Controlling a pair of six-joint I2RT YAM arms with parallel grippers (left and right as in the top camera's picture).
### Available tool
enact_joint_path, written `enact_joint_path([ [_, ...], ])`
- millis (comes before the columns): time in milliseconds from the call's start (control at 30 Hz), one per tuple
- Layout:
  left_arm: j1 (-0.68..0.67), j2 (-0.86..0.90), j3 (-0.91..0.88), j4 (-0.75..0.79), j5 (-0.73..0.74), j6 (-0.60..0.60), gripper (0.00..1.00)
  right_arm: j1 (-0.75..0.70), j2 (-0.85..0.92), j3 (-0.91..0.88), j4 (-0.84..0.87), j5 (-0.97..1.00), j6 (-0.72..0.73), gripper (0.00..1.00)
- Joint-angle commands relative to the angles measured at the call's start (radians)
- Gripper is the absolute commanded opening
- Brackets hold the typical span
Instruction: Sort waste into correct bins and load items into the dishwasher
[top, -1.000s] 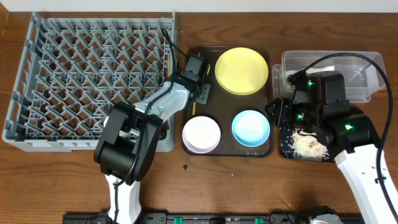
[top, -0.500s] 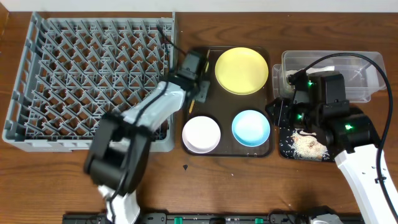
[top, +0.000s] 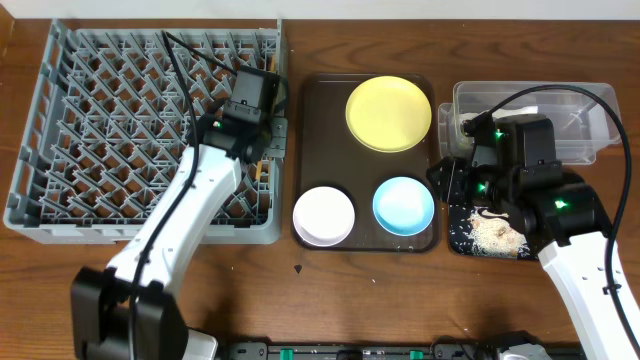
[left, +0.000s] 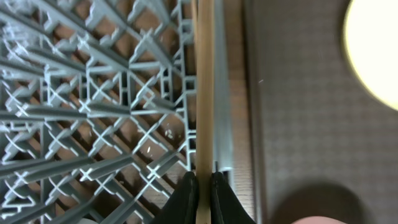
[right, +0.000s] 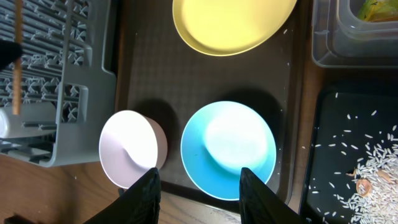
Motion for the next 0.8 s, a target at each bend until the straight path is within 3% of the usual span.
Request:
enact_joint_path([
  [0, 0.010, 0.058, -0.017, 0.000, -0.023, -0.021, 0.09, 0.008, 0.003, 0.005, 0.000, -0.008, 0.010, 0.39],
  [67, 0.009, 0.071, -0.017, 0.000, -0.023, -0.021, 0.17, 0.008, 0.003, 0.005, 0.000, -0.008, 0.010, 0.39],
  [333, 0.006, 0.053, -0.008, -0.005, -0.011, -0.021, 0.17, 0.008, 0.003, 0.005, 0.000, -0.008, 0.010, 0.39],
  [467, -0.011, -0.001, 0.004, -0.026, 0.183, -0.021, 0.16, 0.008, 0.003, 0.005, -0.001, -0.008, 0.010, 0.39],
  [533, -0.044, -0.027, 0.004, -0.034, 0.298, -0.022, 0.21, 0.008, 0.003, 0.005, 0.000, -0.007, 0.010, 0.39],
  [767, -0.232, -0.003, -0.032, -0.045, 0.370, -0.020, 0.38, 0.008, 0.003, 0.005, 0.000, -0.007, 0.010, 0.43],
])
